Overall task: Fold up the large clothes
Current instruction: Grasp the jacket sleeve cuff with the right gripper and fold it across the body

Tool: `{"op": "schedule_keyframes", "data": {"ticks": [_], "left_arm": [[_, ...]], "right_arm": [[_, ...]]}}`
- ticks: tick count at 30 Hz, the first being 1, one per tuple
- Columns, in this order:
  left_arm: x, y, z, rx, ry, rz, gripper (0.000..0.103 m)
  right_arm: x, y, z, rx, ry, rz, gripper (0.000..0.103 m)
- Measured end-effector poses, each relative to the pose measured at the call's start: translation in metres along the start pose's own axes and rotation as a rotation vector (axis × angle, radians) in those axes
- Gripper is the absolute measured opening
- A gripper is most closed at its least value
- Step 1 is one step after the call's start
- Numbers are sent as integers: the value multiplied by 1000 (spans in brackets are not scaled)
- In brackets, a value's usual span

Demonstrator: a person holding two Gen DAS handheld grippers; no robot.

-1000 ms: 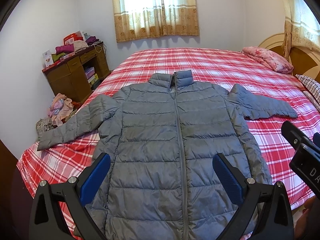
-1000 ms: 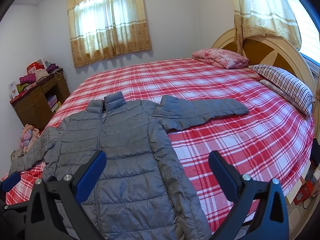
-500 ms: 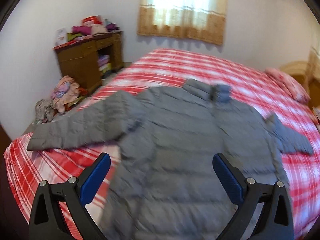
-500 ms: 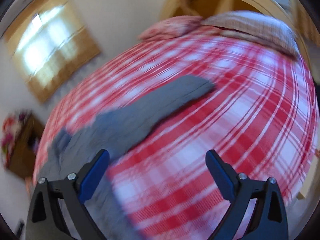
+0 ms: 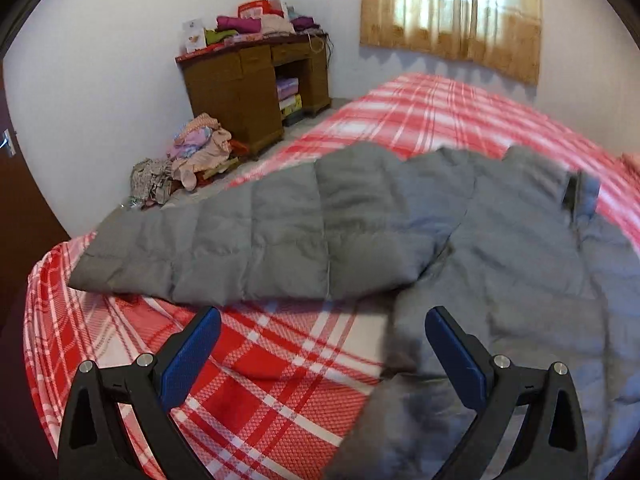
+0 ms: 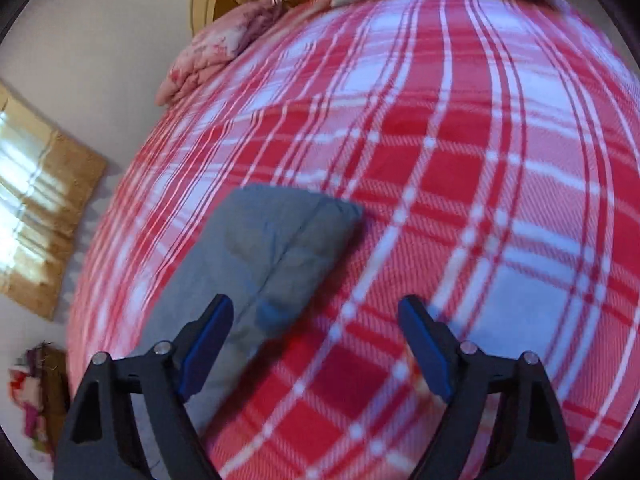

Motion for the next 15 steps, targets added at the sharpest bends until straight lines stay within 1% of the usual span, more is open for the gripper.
{"op": "schedule_keyframes", "data": {"ticks": [2, 3, 4, 5, 6, 8, 9, 10, 12, 14, 15], "left_arm": [[1, -9, 8, 0, -9, 9, 102], [0, -12, 10, 4, -7, 10, 102], [0, -15, 13, 13, -2, 11, 102], [1, -17, 16, 18, 2, 14, 102], [1, -19, 19, 20, 6, 19, 102], [5, -23, 27, 15, 8, 24, 102], [7, -22, 33, 8, 10, 29, 102], [11, -23, 36, 1, 13, 39, 102], [16, -23, 44, -5, 20, 46, 102], [19, -19, 47, 2, 30, 54, 102], [21, -18, 49, 5, 30, 60, 102]], "right_arm": [[-9, -8, -1, 3, 40, 41, 82], [-9, -12, -1, 0, 50, 55, 70], [-12, -15, 0, -4, 70, 87, 51], [-12, -15, 0, -1, 89, 112, 39], [-6, -17, 0, 0, 98, 109, 22], [-4, -16, -3, -9, 125, 100, 16], [-6, -21, -7, -11, 141, 97, 11], [-12, -15, -9, 1, 170, 88, 8], [-27, 3, -10, 60, 228, 79, 8], [-55, 33, -12, 124, 332, 55, 8], [-66, 41, -11, 137, 366, 43, 8]]}}
Point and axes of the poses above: each gripper's, at about its wrist camera, not at the fingertips, and y roughly against the way its jaws point, x to its right, z to its underside, the point moved 4 cm from there along -y, roughly the way its jaws point, and after that the axes turned 10 degrees about -z, right-handed, at the moved point
